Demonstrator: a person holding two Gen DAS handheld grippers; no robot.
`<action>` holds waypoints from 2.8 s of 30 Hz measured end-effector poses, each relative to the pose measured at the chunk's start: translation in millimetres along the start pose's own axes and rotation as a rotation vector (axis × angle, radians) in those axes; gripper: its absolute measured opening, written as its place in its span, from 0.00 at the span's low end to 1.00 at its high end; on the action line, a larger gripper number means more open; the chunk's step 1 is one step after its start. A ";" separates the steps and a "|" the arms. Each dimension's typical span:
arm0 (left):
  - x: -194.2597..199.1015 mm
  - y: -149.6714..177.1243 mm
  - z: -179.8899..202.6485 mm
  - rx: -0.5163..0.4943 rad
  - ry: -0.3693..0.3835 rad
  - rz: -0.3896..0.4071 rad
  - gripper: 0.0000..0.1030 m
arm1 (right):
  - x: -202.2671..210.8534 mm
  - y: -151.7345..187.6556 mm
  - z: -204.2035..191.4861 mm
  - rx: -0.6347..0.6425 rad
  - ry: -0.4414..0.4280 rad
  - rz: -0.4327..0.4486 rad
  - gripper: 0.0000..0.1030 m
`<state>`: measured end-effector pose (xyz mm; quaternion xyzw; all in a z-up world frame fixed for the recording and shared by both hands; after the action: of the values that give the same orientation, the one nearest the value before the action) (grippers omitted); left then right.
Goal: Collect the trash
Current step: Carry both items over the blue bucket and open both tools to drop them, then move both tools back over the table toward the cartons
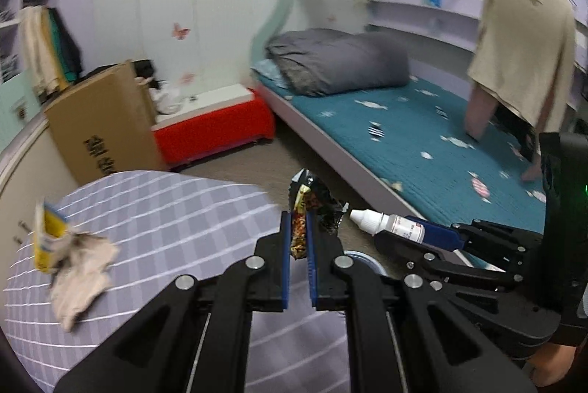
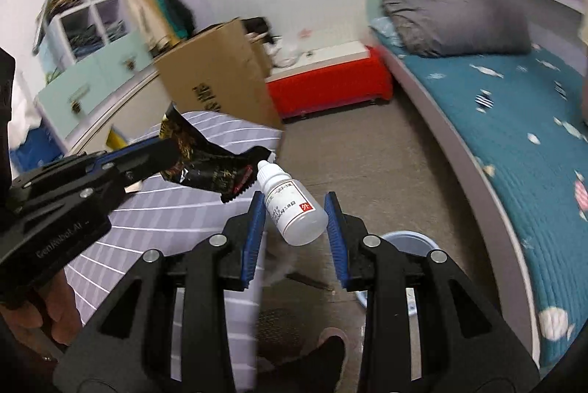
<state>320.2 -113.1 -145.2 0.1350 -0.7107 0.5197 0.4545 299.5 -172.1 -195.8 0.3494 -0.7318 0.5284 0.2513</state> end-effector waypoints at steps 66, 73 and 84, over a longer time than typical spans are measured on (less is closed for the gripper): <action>-171.7 -3.7 66.8 0.072 -0.146 -0.186 0.78 | -93.4 61.3 195.5 -0.419 0.053 -0.045 0.54; -157.2 -3.7 68.2 0.069 -0.132 -0.182 0.78 | -75.1 73.7 184.0 -0.421 0.062 -0.063 0.56; -59.1 -7.0 51.9 0.077 -0.028 -0.075 0.79 | 8.1 36.8 112.9 -0.292 0.065 0.089 0.60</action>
<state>331.0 -177.4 -189.8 0.1863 -0.6910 0.5272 0.4581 266.0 -274.0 -247.4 0.2592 -0.8071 0.4379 0.2993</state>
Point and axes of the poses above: each gripper's, at about its wrist camera, not at the fingertips, and x roughly against the way its jaws point, z to its right, y to its underside, the point moved 10 cm from there along -x, roughly the way its jaws point, and after that the axes turned 13 degrees about -z, right-handed, at the moved point
